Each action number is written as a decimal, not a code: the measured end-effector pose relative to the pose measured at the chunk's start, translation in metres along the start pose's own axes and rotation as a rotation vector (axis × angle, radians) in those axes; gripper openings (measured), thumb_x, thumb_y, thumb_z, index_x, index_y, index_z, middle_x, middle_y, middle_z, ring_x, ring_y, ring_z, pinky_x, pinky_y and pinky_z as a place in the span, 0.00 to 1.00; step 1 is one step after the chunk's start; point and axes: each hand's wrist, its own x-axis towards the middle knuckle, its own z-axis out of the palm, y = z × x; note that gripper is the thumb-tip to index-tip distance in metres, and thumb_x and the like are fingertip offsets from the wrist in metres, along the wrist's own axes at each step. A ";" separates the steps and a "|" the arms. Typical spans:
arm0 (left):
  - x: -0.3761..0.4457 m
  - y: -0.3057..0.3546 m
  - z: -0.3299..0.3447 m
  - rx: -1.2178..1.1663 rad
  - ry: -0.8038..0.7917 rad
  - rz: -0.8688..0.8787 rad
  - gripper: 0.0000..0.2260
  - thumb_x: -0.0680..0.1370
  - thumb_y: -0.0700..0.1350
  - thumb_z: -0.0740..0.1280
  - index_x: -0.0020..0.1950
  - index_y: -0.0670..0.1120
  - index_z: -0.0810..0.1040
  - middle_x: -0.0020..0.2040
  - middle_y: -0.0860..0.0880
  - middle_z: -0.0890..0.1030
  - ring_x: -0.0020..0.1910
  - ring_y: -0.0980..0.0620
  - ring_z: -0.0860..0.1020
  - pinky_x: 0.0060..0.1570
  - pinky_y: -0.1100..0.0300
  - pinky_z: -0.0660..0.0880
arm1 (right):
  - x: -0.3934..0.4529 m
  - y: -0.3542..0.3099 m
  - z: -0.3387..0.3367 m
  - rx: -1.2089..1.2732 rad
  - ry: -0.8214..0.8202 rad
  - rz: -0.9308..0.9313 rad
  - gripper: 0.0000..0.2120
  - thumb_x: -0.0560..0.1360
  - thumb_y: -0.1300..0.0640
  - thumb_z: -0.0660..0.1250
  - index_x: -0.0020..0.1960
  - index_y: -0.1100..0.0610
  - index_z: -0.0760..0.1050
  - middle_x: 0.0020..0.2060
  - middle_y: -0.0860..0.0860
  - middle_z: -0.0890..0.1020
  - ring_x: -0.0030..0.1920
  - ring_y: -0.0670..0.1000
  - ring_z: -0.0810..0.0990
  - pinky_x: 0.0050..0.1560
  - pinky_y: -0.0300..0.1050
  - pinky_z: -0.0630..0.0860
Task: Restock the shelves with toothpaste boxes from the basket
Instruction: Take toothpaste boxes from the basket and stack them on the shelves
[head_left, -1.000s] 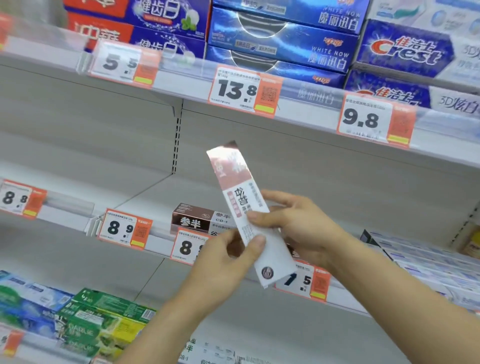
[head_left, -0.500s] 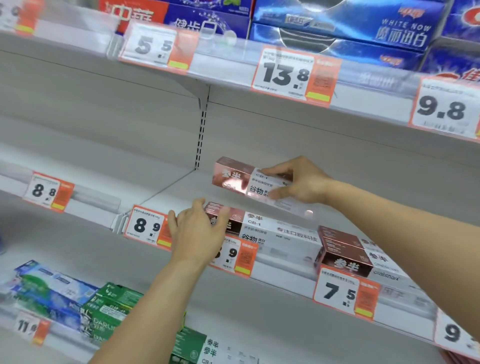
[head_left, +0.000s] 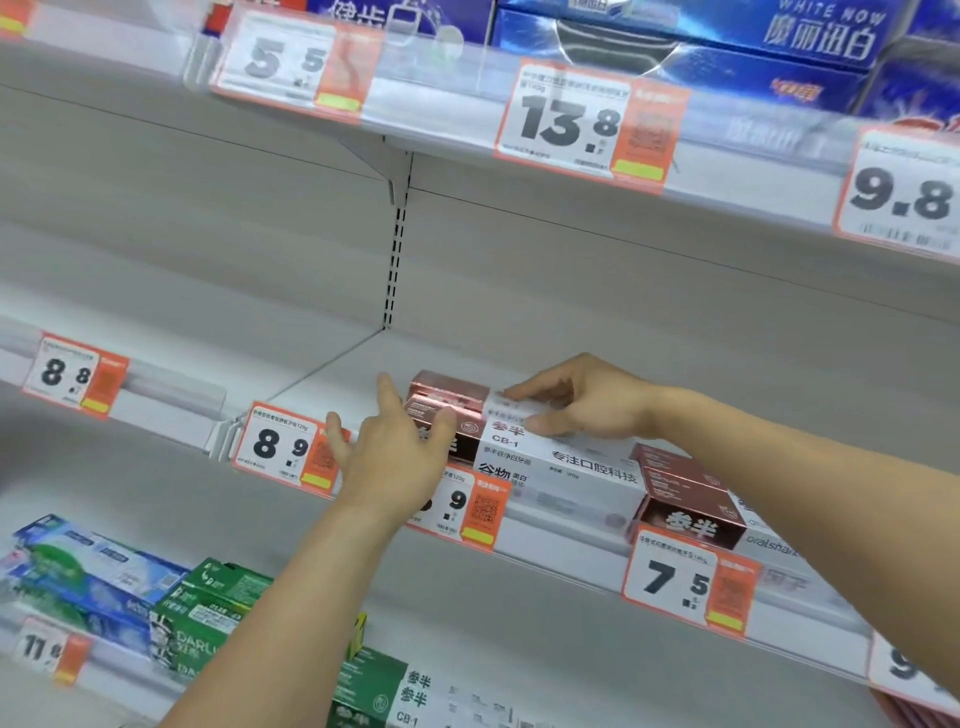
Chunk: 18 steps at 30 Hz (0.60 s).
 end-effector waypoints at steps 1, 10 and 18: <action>-0.001 -0.001 0.001 -0.003 0.001 0.015 0.35 0.82 0.60 0.51 0.81 0.41 0.46 0.40 0.53 0.84 0.69 0.49 0.73 0.74 0.46 0.32 | -0.002 0.000 0.004 0.006 -0.020 0.002 0.15 0.77 0.54 0.72 0.64 0.46 0.80 0.56 0.41 0.84 0.56 0.41 0.82 0.60 0.33 0.74; -0.007 -0.008 -0.001 0.027 -0.016 0.080 0.29 0.81 0.65 0.50 0.75 0.48 0.62 0.53 0.53 0.83 0.70 0.50 0.71 0.76 0.44 0.34 | -0.037 -0.001 0.016 -0.344 -0.073 -0.073 0.29 0.78 0.38 0.64 0.77 0.42 0.63 0.78 0.44 0.63 0.78 0.44 0.60 0.76 0.40 0.56; -0.016 -0.009 -0.009 0.065 -0.038 0.172 0.41 0.75 0.67 0.64 0.79 0.46 0.53 0.61 0.54 0.79 0.73 0.51 0.67 0.75 0.45 0.33 | -0.083 0.022 0.050 -0.615 0.098 -0.097 0.33 0.84 0.45 0.56 0.82 0.50 0.43 0.82 0.49 0.47 0.81 0.49 0.46 0.79 0.43 0.47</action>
